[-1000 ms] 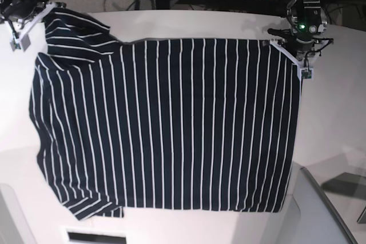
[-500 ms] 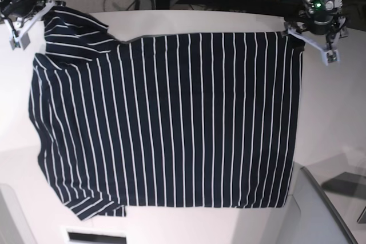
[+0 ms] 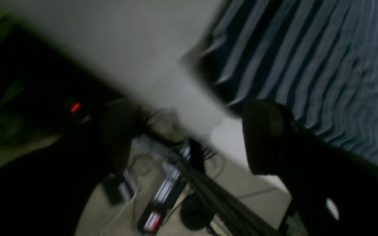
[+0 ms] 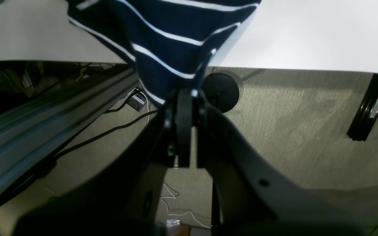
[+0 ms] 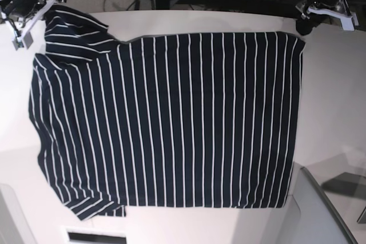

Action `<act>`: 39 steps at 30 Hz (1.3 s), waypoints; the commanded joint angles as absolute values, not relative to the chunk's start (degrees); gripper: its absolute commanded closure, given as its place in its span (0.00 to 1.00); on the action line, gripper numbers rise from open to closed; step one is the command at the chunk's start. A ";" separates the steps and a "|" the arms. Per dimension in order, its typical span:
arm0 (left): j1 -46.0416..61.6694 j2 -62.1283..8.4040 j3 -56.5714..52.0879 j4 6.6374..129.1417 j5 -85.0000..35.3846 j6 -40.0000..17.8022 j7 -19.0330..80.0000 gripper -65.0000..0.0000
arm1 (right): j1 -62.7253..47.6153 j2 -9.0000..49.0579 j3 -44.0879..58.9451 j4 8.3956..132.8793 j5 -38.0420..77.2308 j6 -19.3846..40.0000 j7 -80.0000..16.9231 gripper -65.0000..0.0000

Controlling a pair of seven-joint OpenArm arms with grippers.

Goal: Layout the t-shirt on the table in an organized manner, then fold the t-shirt properly
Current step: 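Hold the shirt corners with both grippers, keeping the shirt spread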

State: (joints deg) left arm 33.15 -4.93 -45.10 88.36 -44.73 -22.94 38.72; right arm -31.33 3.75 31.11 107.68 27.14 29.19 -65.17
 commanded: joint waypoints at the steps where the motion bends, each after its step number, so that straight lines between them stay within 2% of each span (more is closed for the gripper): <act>1: 33.89 -5.49 -45.58 89.89 -45.49 -23.16 37.76 0.24 | -31.60 4.26 31.34 108.62 27.65 29.49 -64.66 0.99; 6: 33.10 -5.93 -45.58 93.49 -44.09 -22.90 37.58 0.24 | -31.60 4.26 31.34 108.62 27.65 29.49 -64.66 0.99; 14: 21.49 -5.67 -44.00 88.57 -22.11 -23.34 37.49 0.24 | -31.25 4.26 31.34 108.62 27.65 29.49 -64.66 0.99; 18: 18.51 -8.31 -39.34 83.30 -21.85 -23.34 37.14 0.24 | -31.25 4.26 31.34 108.62 27.65 29.49 -64.57 0.99; 23: 17.63 -9.10 -33.80 77.49 -21.85 -23.34 31.34 0.24 | -31.25 4.09 31.34 108.62 27.65 29.49 -64.57 0.99; 29: 18.86 -8.66 -33.63 75.74 -21.85 -23.34 31.34 0.25 | -31.16 4.09 31.34 108.62 27.65 29.49 -64.48 0.99; 31: 20.62 -8.66 -33.71 76.18 -21.93 -23.34 31.34 0.30 | -31.16 4.18 31.34 108.62 27.65 29.41 -64.48 0.99; 36: 23.78 -8.66 -35.65 77.67 -21.93 -23.34 31.34 0.57 | -30.64 4.26 31.34 108.53 27.65 29.32 -64.48 0.99; 39: 24.22 -8.57 -36.88 77.23 -22.02 -23.34 31.43 0.64 | -30.37 4.26 31.34 107.91 27.65 29.23 -64.48 0.99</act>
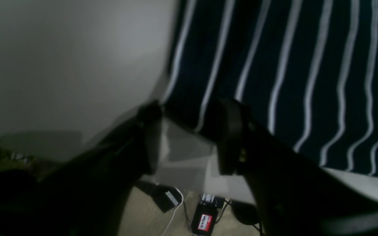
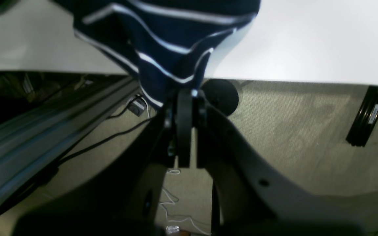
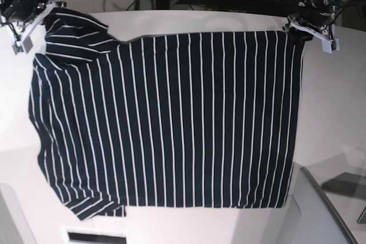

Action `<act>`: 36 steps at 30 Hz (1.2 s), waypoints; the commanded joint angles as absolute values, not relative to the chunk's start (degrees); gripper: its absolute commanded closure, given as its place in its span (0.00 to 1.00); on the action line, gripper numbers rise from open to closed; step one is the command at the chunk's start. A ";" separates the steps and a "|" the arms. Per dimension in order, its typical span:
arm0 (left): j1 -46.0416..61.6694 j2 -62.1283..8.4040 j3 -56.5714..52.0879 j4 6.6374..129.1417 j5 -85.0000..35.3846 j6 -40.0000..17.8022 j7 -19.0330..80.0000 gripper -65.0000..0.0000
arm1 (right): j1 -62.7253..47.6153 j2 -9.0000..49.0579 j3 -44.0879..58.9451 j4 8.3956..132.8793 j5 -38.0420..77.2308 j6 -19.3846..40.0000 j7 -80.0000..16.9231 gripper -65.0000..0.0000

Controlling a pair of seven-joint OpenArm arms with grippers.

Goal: Layout the t-shirt on the table in an organized manner, then fold the t-shirt properly
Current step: 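Hold the shirt corners with both grippers, keeping the shirt spread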

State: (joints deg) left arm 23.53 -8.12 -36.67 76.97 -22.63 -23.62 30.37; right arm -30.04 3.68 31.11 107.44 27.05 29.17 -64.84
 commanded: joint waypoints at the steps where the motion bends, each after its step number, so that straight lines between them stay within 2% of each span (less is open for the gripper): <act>1: 24.22 -8.57 -36.88 77.23 -22.02 -23.34 31.43 0.65 | -30.20 4.26 31.34 107.47 27.65 29.23 -64.48 0.99; 25: 22.46 -4.70 -36.44 78.11 -22.11 -23.34 31.52 0.66 | -29.32 4.26 31.25 104.57 27.65 29.23 -62.99 0.99; 27: 22.46 -4.62 -36.44 77.85 -22.11 -23.34 31.52 0.74 | -29.76 4.26 31.25 105.19 27.65 29.49 -63.69 0.99; 30: 21.93 -4.62 -36.44 77.58 -22.11 -23.34 31.52 1.00 | -31.78 3.82 31.25 108.26 27.74 29.67 -65.27 0.99; 36: 22.02 -4.62 -36.44 78.37 -22.11 -23.34 31.52 1.00 | -32.40 3.74 31.34 109.76 28.00 35.21 -69.41 0.99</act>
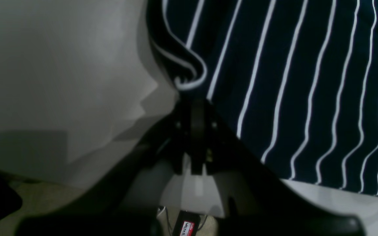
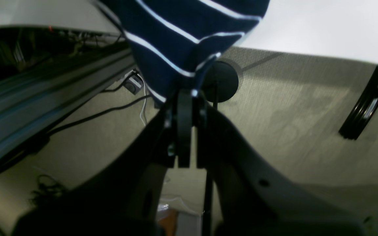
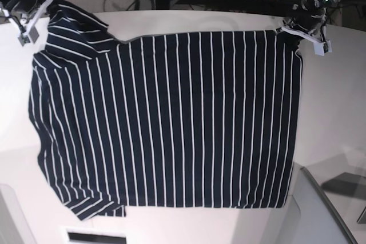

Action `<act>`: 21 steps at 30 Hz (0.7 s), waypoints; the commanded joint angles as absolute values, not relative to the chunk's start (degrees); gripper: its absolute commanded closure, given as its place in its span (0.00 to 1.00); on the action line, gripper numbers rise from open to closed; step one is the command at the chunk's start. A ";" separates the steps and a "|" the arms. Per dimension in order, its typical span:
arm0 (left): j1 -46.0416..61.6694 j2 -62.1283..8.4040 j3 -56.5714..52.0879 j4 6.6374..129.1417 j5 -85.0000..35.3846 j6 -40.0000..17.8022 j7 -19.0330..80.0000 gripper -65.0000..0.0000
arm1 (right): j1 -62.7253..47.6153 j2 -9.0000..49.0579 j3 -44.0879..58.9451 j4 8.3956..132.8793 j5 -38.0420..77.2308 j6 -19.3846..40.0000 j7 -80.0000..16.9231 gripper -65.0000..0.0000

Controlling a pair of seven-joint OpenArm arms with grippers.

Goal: Layout the t-shirt on the table in an organized manner, then fold the t-shirt properly
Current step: 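Hold the shirt corners with both grippers, keeping the shirt spread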

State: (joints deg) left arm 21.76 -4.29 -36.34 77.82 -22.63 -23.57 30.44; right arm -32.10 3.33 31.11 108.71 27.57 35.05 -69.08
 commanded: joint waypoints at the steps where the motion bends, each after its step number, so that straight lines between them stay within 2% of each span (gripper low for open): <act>1: 22.11 -4.62 -36.44 78.73 -22.11 -23.34 31.52 1.00 | -32.40 3.56 31.34 109.76 28.00 36.09 -69.93 0.99; 5: 23.16 -4.62 -36.35 82.42 -22.11 -23.34 32.57 1.00 | -32.48 2.59 31.34 111.96 28.00 39.43 -70.73 0.99; 9: 23.78 -4.53 -36.44 89.63 -22.11 -23.34 36.97 1.00 | -31.87 3.03 31.34 114.86 28.00 40.00 -70.73 0.99; 21: 19.47 -4.62 -36.44 95.87 -21.67 -22.99 43.91 1.00 | -18.33 7.69 30.02 115.12 28.00 40.00 -72.31 0.99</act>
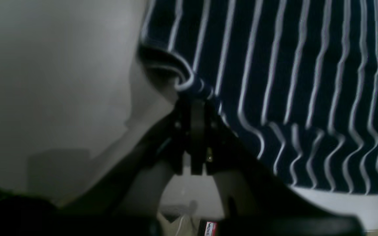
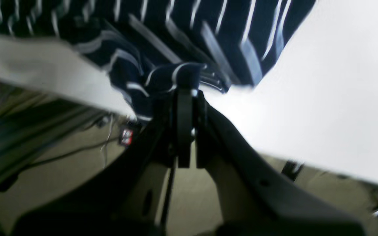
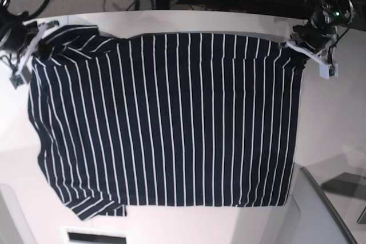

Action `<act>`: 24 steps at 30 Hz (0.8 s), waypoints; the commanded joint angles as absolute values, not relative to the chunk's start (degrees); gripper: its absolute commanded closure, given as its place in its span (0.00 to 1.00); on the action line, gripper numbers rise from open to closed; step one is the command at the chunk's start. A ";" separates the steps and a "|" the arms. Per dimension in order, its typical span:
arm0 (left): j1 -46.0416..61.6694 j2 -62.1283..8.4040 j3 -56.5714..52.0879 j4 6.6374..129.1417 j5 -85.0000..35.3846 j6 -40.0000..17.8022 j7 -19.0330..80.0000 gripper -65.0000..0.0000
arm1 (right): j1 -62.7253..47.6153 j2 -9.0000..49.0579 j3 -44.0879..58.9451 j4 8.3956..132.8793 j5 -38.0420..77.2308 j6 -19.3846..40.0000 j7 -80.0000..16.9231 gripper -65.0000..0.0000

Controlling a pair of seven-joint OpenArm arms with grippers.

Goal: Layout the t-shirt on the table in an organized manner, then fold the t-shirt properly
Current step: 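Hold the shirt corners with both grippers, keeping the shirt spread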

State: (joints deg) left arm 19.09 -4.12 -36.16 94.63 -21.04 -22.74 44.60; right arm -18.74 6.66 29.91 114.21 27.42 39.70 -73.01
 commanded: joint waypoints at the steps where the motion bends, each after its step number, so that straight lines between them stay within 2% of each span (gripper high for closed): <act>1: 18.77 -4.62 -36.44 95.87 -21.76 -22.99 44.44 1.00 | -16.75 8.31 28.70 115.12 28.00 40.00 -72.92 0.99; 7: 15.60 -4.62 -36.44 95.60 -21.49 -22.90 44.44 1.00 | -9.01 9.45 22.29 114.33 27.65 40.00 -73.36 0.99; 10: 13.85 -4.70 -36.26 95.25 -21.49 -20.26 44.44 1.00 | -4.79 9.89 20.35 111.96 27.56 40.00 -73.36 0.99; 13: 12.44 -5.76 -32.75 95.16 -21.49 -17.98 44.44 1.00 | -0.31 11.21 17.54 107.12 27.56 40.00 -73.01 0.99; 16: 10.15 -6.73 -29.76 93.58 -21.49 -16.40 44.44 1.00 | 3.91 12.88 15.43 101.85 27.56 37.58 -71.78 0.99; 24: 3.82 -7.69 -29.14 86.46 -21.41 -16.04 44.44 1.00 | 13.49 16.57 8.57 86.11 27.56 37.23 -63.69 0.99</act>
